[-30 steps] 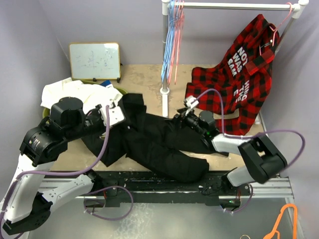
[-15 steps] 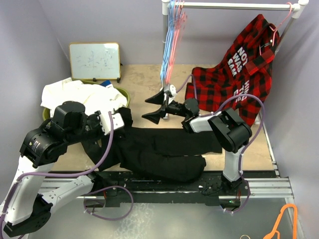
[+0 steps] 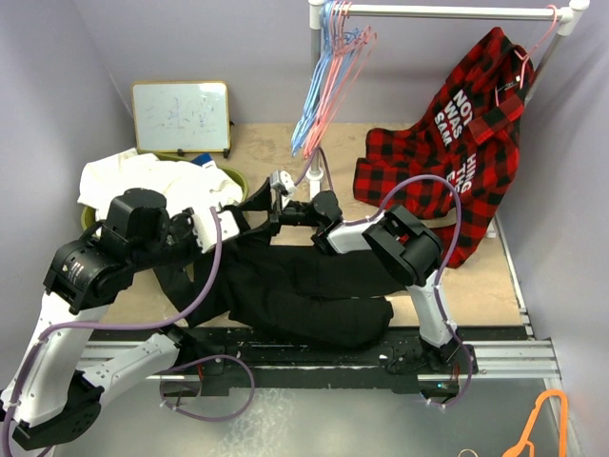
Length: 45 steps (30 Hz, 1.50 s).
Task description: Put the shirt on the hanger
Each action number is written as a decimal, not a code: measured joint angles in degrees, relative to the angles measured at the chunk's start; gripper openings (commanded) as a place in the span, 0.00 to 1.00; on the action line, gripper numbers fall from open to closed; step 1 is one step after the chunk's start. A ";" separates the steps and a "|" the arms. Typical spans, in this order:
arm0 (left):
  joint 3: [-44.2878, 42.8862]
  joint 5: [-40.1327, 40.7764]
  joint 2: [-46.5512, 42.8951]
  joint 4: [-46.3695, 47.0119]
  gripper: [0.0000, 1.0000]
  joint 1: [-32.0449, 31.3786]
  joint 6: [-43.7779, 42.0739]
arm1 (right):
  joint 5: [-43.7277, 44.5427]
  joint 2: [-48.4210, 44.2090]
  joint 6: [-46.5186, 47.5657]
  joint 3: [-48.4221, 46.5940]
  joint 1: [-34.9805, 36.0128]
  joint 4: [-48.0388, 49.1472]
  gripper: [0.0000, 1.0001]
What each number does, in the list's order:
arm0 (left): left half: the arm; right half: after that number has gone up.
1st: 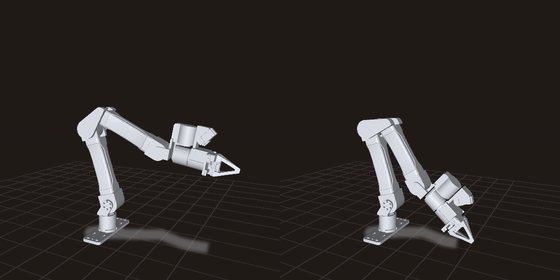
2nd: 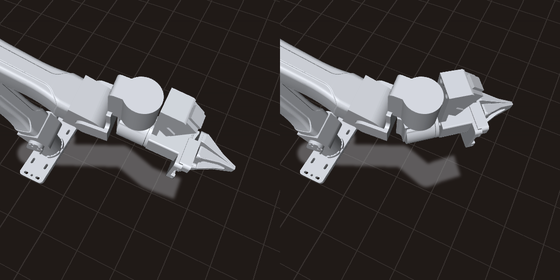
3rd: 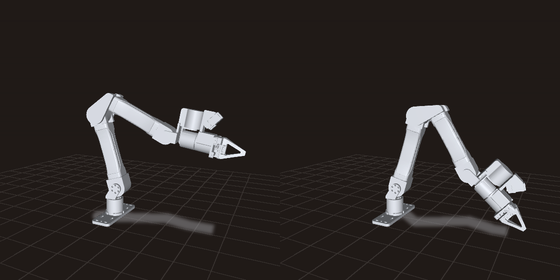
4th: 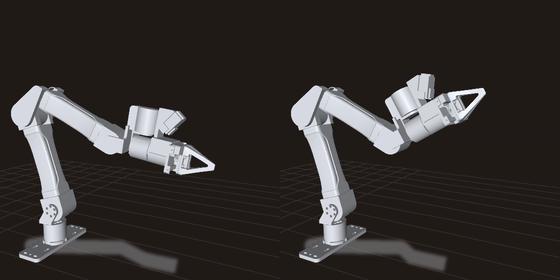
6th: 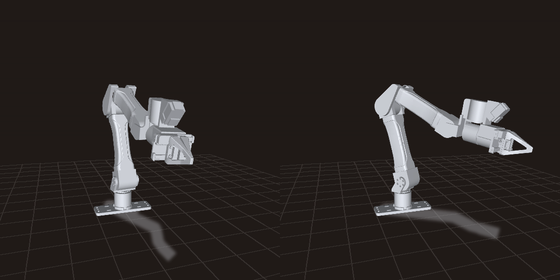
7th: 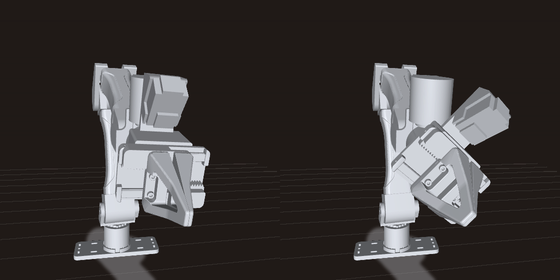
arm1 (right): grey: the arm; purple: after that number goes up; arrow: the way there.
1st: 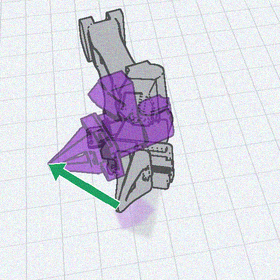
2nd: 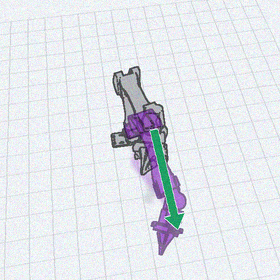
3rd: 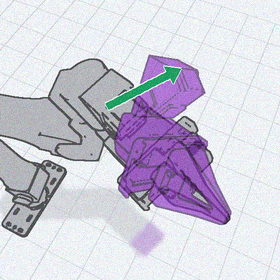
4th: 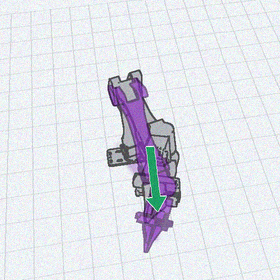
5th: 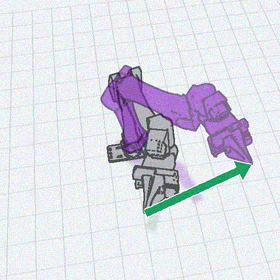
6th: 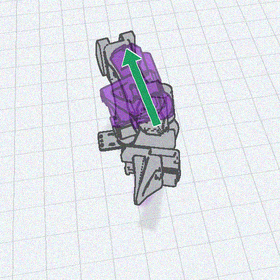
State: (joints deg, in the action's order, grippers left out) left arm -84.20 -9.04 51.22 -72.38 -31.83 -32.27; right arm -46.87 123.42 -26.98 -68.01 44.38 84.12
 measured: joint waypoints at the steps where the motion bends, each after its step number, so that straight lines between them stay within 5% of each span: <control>1: -0.02 -0.02 0.02 0.00 0.00 0.09 0.00 | 0.74 -0.02 0.76 0.00 0.20 -0.37 0.81; 2: -0.02 -0.11 0.02 0.00 0.00 0.22 0.00 | 0.90 -0.02 0.94 0.00 0.33 -0.42 0.73; 4: -0.07 -0.17 0.02 0.00 0.00 0.42 0.02 | 1.88 -0.04 2.25 0.02 0.52 -0.94 0.31; 6: -0.24 -0.22 0.02 0.00 0.00 0.70 0.02 | 2.56 -0.09 3.61 0.09 0.63 -1.90 0.01; 15: -1.22 -1.70 -0.44 0.17 0.00 3.41 0.35 | 10.64 -11.52 6.05 11.87 1.31 -6.86 0.00; 20: -1.22 -2.03 -1.57 1.88 0.00 4.15 1.79 | 20.20 -29.16 6.78 23.67 2.51 -10.21 0.00; 26: -3.78 2.34 0.52 7.56 0.00 4.39 3.85 | 30.64 -50.03 10.99 25.14 3.52 -24.48 0.00; 31: -12.02 3.54 6.71 15.19 0.00 4.33 5.57 | 38.91 -58.69 18.29 15.28 4.00 -41.77 0.00; 39: -31.52 4.81 15.19 22.18 0.00 4.00 5.62 | 43.32 -54.47 26.12 -15.82 4.70 -68.78 0.00; 45: -41.83 5.70 18.49 24.41 0.00 4.00 4.04 | 44.59 -54.58 27.65 -21.68 5.16 -77.46 0.00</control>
State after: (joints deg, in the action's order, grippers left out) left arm -126.04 -3.33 69.71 -47.97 -27.83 -28.23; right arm -2.28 68.84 0.67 -89.69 49.54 6.66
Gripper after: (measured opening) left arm 0.009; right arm 0.009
